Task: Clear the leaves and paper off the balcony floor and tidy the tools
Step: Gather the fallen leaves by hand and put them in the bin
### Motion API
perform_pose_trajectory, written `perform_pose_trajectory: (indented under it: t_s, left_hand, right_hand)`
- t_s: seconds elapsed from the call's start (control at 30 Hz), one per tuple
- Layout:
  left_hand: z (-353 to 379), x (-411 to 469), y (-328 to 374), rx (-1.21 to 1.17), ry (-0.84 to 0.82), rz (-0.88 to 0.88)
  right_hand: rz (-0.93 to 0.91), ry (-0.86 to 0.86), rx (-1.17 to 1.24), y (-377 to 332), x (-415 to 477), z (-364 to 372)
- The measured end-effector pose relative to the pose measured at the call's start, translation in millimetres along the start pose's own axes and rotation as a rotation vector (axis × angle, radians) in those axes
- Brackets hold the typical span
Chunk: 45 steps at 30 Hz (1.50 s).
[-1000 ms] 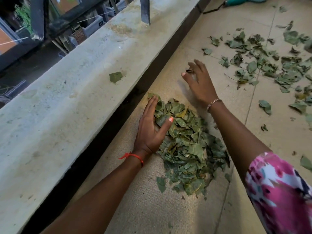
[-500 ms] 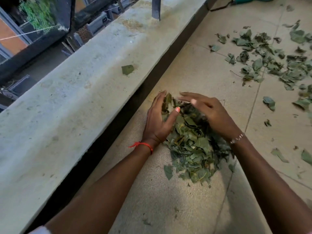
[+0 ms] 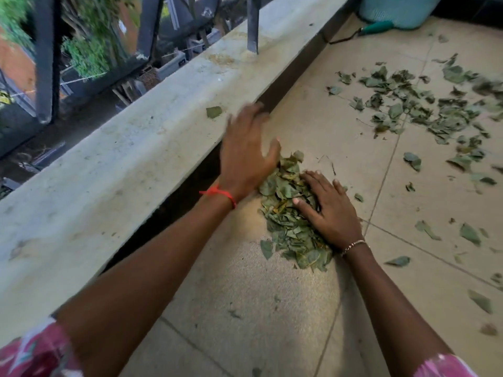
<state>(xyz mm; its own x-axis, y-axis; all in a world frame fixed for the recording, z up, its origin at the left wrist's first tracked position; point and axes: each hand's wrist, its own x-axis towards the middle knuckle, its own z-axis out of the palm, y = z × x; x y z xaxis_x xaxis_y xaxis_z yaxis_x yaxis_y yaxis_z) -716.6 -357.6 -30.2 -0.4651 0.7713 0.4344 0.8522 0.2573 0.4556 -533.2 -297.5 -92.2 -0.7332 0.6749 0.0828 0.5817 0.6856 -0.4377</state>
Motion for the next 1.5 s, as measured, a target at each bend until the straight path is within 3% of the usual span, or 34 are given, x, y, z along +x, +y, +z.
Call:
perform_pose_trajectory:
  t_s: [0.1, 0.17, 0.37, 0.47, 0.57, 0.67, 0.77, 0.87, 0.93, 1.03, 1.13, 1.23, 1.3, 1.43, 1.5]
  left_hand:
    - [-8.8, 19.7, -11.6, 0.296, -0.165, -0.272]
    - [-8.6, 18.7, -9.7, 0.313, -0.224, -0.249]
    - [6.9, -21.3, 10.5, -0.21, -0.252, 0.163]
    - [24.5, -23.1, 1.1, -0.378, -0.269, 0.021]
    - [37.2, -9.4, -8.0, -0.434, -0.442, -0.229]
    - [47.9, -5.7, -5.2, -0.272, -0.586, -0.147]
    - [50.9, -11.9, -2.2, -0.487, -0.536, -0.207]
    - [47.0, -21.4, -6.3, -0.839, -0.47, -0.319]
    - [43.2, -25.7, -8.6, -0.969, -0.427, -0.347]
    - [38.7, -27.6, -11.0, -1.036, -0.437, -0.348]
    - [34.2, -29.2, -9.3, -0.855, -0.545, -0.275]
    - [36.6, -35.4, -2.5, -0.562, -0.624, -0.121]
    - [37.7, -40.7, 2.7, -0.435, -0.597, -0.051]
    - [41.2, -57.5, 15.5, -0.508, -0.551, -0.097]
    - [48.5, -64.3, 21.8, -0.606, -0.492, -0.178]
  right_hand:
    - [0.0, 0.017, 0.01, -1.5, -4.5, 0.9]
    - [0.006, 0.026, 0.039, -3.7, -5.7, 1.1]
    - [0.095, 0.179, 0.426, -3.0, -7.5, 0.4]
    - [0.169, 0.252, 0.527, -4.8, -0.9, 2.2]
    - [0.25, 0.275, 0.466, -14.2, 12.9, 4.2]
    - [0.309, 0.191, 0.308, -21.1, 36.1, 7.6]
    - [0.32, 0.108, 0.254, -27.4, 51.5, 9.0]
    - [0.293, 0.051, 0.401, -23.2, 50.8, 2.9]
    - [0.313, 0.025, 0.679, -24.7, 39.0, -9.4]
    - [0.39, 0.193, 0.9, -32.0, 7.7, -27.3]
    - [0.474, 0.462, 0.809, -42.7, -37.2, -23.4]
    - [0.57, 0.402, 0.475, -48.7, -62.7, 4.1]
    - [0.511, 0.358, 0.267, -48.0, -56.2, 17.3]
    - [0.486, 0.358, 0.214, -56.5, -23.6, 26.5]
    - [0.507, 0.451, 0.315, -67.0, -14.6, 33.7]
